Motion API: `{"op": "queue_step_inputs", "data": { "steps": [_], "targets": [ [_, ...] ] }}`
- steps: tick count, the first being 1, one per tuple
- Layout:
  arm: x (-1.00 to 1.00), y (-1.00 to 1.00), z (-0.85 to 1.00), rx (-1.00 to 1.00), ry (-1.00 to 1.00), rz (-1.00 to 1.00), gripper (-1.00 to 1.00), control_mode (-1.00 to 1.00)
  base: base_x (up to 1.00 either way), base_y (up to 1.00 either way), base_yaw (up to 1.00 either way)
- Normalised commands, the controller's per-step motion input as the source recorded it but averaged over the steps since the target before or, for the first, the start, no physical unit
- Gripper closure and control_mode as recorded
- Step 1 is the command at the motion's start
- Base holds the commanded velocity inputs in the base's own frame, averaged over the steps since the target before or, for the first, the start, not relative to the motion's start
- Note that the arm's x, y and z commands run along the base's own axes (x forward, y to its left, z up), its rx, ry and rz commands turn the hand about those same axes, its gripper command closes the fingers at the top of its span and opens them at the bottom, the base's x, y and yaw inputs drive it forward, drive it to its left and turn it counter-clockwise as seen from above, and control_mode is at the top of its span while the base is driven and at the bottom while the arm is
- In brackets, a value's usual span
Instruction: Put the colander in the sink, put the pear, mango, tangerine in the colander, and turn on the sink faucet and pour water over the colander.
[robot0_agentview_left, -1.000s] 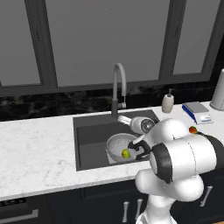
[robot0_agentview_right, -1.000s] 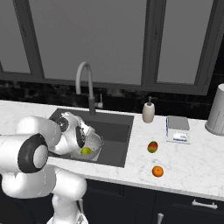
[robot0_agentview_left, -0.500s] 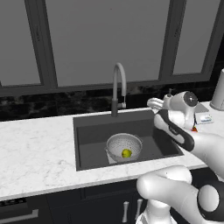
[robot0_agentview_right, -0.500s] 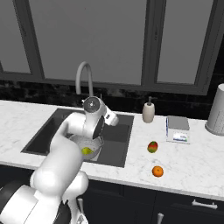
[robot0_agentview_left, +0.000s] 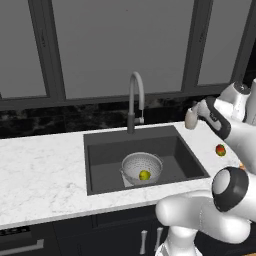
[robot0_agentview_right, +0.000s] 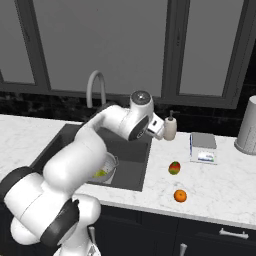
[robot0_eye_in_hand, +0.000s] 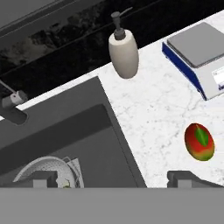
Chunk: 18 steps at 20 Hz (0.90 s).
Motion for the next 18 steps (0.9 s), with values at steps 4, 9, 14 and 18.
{"op": "queue_step_inputs", "data": {
  "steps": [4, 9, 14, 18],
  "targets": [
    [-0.12, -0.74, -0.42, -0.08, 0.28, 0.00, -1.00, -1.00, 0.00, 0.00, 0.00],
    [-0.19, -0.70, -0.55, 0.00, 0.26, 0.00, -1.00, -1.00, 0.00, 0.00, 0.00],
    [-0.21, -0.57, -0.89, 0.00, 0.08, 0.03, -1.00, -1.00, 0.00, 0.00, 0.00],
    [0.00, -0.28, -0.86, 0.00, 0.00, 0.07, -1.00, -1.00, 0.00, 0.00, 0.00]
  ]
}}
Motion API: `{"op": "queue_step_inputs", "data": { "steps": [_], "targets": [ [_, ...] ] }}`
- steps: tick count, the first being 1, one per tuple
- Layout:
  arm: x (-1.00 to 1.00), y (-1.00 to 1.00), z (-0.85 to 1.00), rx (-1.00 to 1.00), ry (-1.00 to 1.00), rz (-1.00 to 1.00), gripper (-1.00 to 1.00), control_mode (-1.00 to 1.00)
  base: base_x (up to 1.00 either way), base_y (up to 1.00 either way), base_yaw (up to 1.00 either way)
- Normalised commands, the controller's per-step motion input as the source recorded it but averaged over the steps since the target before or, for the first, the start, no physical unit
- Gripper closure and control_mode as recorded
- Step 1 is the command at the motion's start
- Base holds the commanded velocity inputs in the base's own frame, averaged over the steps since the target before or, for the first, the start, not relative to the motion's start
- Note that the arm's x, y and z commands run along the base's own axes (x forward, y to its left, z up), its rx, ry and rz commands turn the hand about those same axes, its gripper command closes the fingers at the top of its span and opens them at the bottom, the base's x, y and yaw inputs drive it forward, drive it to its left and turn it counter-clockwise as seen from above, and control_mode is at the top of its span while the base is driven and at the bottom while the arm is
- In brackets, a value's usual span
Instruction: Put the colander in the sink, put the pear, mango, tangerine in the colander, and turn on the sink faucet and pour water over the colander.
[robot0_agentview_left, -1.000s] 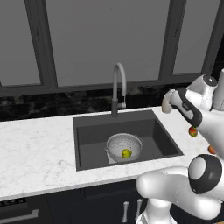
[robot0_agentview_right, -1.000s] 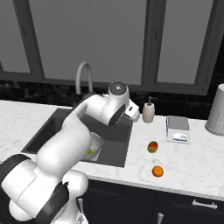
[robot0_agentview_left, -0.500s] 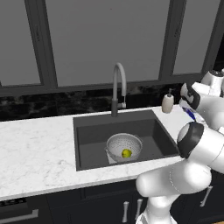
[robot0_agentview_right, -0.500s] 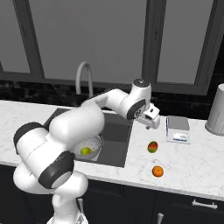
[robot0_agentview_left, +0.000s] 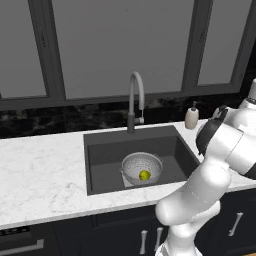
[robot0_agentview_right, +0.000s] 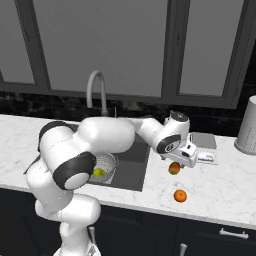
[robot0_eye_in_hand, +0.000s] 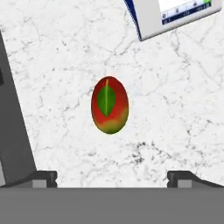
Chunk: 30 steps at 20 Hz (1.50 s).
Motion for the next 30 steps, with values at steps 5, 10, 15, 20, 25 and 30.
{"op": "queue_step_inputs", "data": {
  "steps": [5, 10, 15, 20, 25, 30],
  "targets": [
    [0.28, -0.08, -0.60, 0.00, 0.00, 0.11, -1.00, -1.00, 0.00, 0.00, 0.00],
    [0.53, -0.22, -0.36, 0.00, 0.00, 0.13, -1.00, -1.00, 0.00, 0.00, 0.00],
    [0.34, -0.32, -0.19, 0.00, 0.00, 0.12, -1.00, -1.00, 0.00, 0.00, 0.00],
    [0.03, -0.29, -0.21, 0.00, 0.00, 0.11, -1.00, -1.00, 0.00, 0.00, 0.00],
    [0.00, 0.08, -0.50, 0.00, 0.07, 0.08, 1.00, -1.00, 0.00, 0.00, 0.00],
    [0.10, 0.42, -0.53, 0.00, 0.08, 0.05, 1.00, -1.00, 0.00, 0.00, 0.00]
  ]
}}
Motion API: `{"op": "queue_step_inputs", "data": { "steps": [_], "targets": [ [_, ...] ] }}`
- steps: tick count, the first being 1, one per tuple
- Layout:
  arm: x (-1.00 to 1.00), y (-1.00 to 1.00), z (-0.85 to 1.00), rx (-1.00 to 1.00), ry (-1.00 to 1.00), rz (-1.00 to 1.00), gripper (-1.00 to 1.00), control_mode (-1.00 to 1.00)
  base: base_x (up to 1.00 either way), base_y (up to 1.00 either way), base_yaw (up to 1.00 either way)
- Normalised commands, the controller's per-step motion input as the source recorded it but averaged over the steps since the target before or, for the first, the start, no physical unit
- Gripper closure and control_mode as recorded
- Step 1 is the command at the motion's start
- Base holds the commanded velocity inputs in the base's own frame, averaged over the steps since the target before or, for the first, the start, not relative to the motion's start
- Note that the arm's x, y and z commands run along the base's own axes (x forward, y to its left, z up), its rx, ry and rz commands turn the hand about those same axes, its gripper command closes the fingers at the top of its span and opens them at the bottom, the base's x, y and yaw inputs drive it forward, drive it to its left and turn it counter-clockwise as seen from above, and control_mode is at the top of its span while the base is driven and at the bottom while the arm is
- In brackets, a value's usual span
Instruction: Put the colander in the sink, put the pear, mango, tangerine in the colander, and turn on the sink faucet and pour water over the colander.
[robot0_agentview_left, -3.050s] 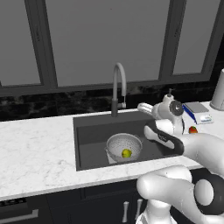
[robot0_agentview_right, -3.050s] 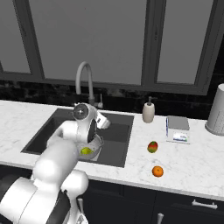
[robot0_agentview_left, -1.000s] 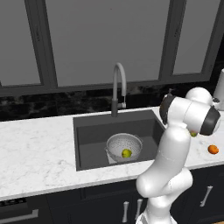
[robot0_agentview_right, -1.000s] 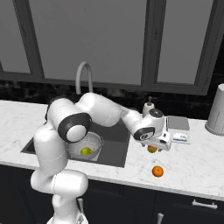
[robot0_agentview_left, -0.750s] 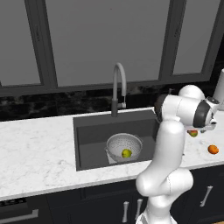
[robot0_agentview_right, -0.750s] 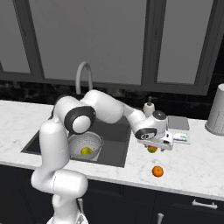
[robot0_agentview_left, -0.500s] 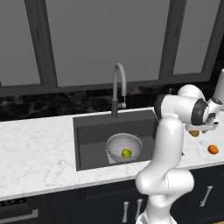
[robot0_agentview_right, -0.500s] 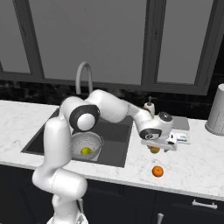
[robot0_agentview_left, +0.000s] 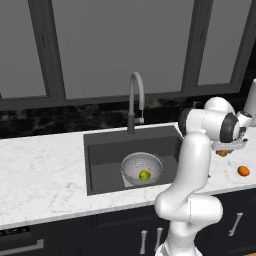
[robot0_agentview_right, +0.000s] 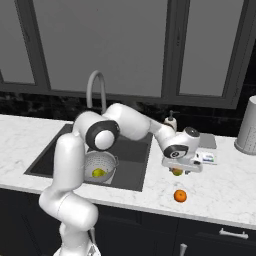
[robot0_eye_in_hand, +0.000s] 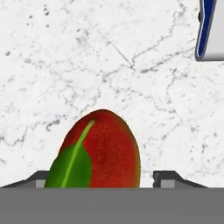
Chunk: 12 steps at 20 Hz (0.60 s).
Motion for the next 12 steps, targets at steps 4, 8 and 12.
{"op": "queue_step_inputs", "data": {
  "steps": [4, 8, 12],
  "targets": [
    [0.06, 0.34, -0.34, 0.00, 0.00, 0.06, 1.00, -1.00, 0.00, 0.00, 0.00],
    [0.00, 0.79, -0.13, 0.00, 0.00, 0.08, 1.00, -1.00, 0.00, 0.00, 0.00],
    [-0.13, 1.00, 0.14, 0.00, -0.01, 0.15, 1.00, -1.00, 0.00, 0.00, 0.00]
  ]
}}
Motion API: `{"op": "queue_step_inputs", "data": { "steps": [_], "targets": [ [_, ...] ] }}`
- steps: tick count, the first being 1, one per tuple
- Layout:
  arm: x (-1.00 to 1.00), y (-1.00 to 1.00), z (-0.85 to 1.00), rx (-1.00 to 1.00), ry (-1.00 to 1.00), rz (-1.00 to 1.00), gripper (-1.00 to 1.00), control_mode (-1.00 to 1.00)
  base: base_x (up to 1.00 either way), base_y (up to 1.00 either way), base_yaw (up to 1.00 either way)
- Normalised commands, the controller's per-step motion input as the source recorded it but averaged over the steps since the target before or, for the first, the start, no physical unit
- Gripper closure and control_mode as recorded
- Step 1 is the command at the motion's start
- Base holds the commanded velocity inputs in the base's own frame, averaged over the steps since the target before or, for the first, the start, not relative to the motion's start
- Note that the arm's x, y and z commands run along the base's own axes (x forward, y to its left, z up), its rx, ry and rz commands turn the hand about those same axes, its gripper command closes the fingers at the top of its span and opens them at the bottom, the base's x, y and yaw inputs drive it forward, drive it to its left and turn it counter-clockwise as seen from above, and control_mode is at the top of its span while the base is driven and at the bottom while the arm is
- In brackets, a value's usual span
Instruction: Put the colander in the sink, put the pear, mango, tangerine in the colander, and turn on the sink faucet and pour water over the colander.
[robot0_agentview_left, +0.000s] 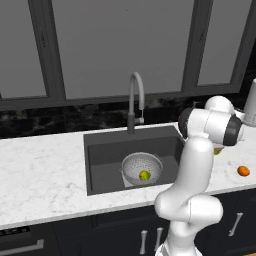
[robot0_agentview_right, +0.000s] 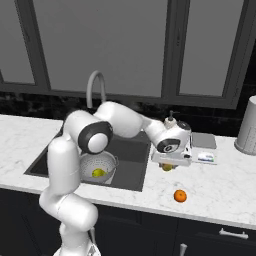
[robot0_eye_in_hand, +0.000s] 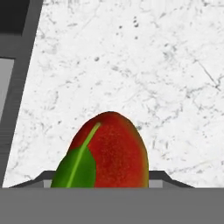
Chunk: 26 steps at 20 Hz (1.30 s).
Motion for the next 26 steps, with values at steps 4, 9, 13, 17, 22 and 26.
{"op": "queue_step_inputs", "data": {
  "steps": [4, 9, 13, 17, 22, 26],
  "targets": [
    [-0.07, 1.00, 0.17, 0.00, 0.00, 0.17, 1.00, -1.00, 0.00, 0.00, 0.00],
    [0.00, 1.00, 0.01, 0.03, 0.00, 0.18, 1.00, -1.00, 0.00, 0.00, 0.00],
    [0.00, 1.00, 0.00, 0.07, 0.00, 0.19, 1.00, -1.00, 0.00, 0.00, 0.00],
    [0.00, 0.97, 0.00, 0.14, 0.00, 0.18, 1.00, -1.00, 0.00, 0.00, 0.00],
    [0.00, 0.99, 0.00, 0.12, 0.00, 0.17, 1.00, -1.00, 0.00, 0.00, 0.00],
    [0.08, 0.84, -0.21, 0.09, 0.00, 0.13, 1.00, -1.00, 0.00, 0.00, 0.00]
  ]
}}
